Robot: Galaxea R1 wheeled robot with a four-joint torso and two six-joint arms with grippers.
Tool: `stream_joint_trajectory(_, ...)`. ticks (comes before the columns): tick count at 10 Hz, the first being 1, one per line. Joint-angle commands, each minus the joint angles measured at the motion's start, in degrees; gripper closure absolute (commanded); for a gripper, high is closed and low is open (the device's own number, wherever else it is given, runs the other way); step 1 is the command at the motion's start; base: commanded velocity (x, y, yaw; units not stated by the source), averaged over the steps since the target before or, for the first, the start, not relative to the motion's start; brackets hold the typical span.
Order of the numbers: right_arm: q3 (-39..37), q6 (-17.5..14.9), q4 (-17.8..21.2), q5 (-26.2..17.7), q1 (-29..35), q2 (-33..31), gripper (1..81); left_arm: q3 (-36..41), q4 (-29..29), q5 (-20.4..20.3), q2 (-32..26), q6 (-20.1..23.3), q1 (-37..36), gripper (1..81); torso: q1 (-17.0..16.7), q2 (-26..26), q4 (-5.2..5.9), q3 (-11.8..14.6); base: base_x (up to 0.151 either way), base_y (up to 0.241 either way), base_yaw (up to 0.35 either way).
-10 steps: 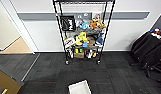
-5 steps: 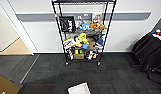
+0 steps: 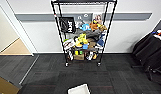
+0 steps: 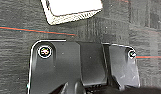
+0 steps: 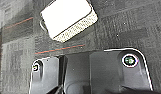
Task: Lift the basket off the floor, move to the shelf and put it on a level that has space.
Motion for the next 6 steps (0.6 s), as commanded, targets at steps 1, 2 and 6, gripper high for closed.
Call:
stream_joint_trajectory(1, 0.97, 0.13, 0.72, -3.01, 3.04, -1.07, 1.0, 1.7, -0.4, 4.1, -1.16, -0.12, -1.92, 1.0, 0.02, 0.0, 0.0, 0.0, 0.0, 0.0, 0.0)
stream_joint_trajectory(2, 1.15, 0.13, 0.81, -3.01, 3.3, -1.16, 1.0, 2.59, -0.49, 4.2, -1.52, -0.21, -1.91, 1.0, 0.0, -0.02, 0.0, 0.0, 0.0, 0.0, 0.0)
stream_joint_trajectory(6, 1.58, 0.13, 0.81, -3.45, 4.27, -1.33, 1.0, 3.21, -1.01, 3.58, -2.57, -0.21, -1.91, 1.0, 0.0, -0.02, 0.0, 0.0, 0.0, 0.0, 0.0)
